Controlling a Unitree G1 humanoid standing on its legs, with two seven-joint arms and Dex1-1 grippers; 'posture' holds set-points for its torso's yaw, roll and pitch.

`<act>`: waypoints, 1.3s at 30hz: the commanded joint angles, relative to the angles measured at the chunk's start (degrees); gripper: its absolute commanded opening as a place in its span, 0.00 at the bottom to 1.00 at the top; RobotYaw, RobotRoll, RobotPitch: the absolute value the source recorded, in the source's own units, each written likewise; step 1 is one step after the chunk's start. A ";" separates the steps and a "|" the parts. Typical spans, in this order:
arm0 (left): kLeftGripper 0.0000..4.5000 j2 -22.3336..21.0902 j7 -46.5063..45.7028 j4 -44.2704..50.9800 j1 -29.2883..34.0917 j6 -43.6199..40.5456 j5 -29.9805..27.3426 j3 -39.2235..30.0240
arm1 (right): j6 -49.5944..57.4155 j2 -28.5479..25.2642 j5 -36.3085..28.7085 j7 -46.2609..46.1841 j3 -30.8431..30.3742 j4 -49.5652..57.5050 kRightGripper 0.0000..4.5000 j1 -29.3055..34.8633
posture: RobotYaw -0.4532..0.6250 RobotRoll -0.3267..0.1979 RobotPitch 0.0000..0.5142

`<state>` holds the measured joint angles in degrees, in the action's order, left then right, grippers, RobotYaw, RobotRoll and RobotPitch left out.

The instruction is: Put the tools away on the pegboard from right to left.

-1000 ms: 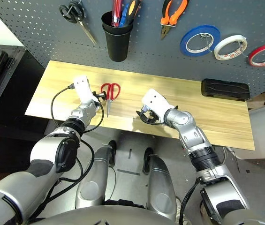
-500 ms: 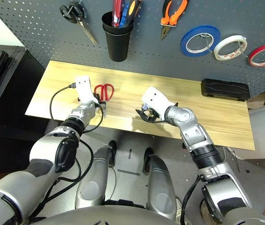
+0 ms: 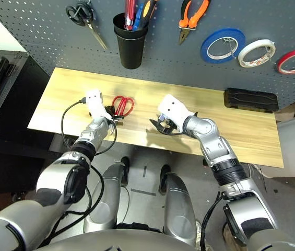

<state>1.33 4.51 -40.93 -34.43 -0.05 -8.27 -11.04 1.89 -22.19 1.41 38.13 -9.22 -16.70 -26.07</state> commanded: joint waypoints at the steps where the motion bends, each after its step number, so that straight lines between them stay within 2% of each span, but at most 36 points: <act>1: 0.01 0.38 1.75 17.63 7.87 -4.00 -2.48 1.53 | -4.60 -1.45 -3.22 3.34 2.39 -2.53 1.00 0.58 | 0.66 0.62 0.56; 4: 0.01 0.21 1.92 30.50 13.22 -8.55 -4.76 2.13 | -7.64 -2.20 -5.71 5.48 4.34 -3.62 1.00 0.41 | 0.68 0.62 0.56; 8: 0.01 -0.09 1.03 42.87 16.89 -14.45 -7.73 1.71 | -11.21 -2.73 -9.31 8.81 6.80 -3.87 1.00 0.39 | 0.70 0.62 0.56; 11: 0.01 -0.18 -0.60 50.66 16.95 -18.73 -10.52 0.56 | -15.12 -2.59 -13.98 12.37 9.39 -3.53 1.00 0.40 | 0.71 0.62 0.56; 16: 0.01 -1.69 -2.82 58.25 13.91 -23.44 -14.11 -1.56 | -17.52 -2.61 -22.26 18.77 13.33 -1.92 1.00 0.21 | 0.72 0.62 0.54; 22: 0.01 -3.30 -4.61 61.63 10.11 -26.35 -18.15 -4.05 | -13.76 -4.28 -29.27 22.77 16.93 1.84 1.00 0.31 | 0.72 0.62 0.52; 27: 0.01 -5.37 -6.13 60.62 5.83 -27.25 -20.77 -7.10 | -7.43 -6.53 -34.54 23.70 19.73 4.92 1.00 -0.57 | 0.70 0.62 0.50; 39: 0.01 -9.41 -4.74 52.45 -1.20 -26.52 -21.92 -8.84 | 2.80 -12.25 -38.78 26.03 22.76 4.68 1.00 -8.30 | 0.67 0.62 0.51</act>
<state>-7.80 -0.88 12.26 -35.57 -27.11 -29.43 -19.89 3.53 -33.52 -36.51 63.39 12.29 -12.41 -34.27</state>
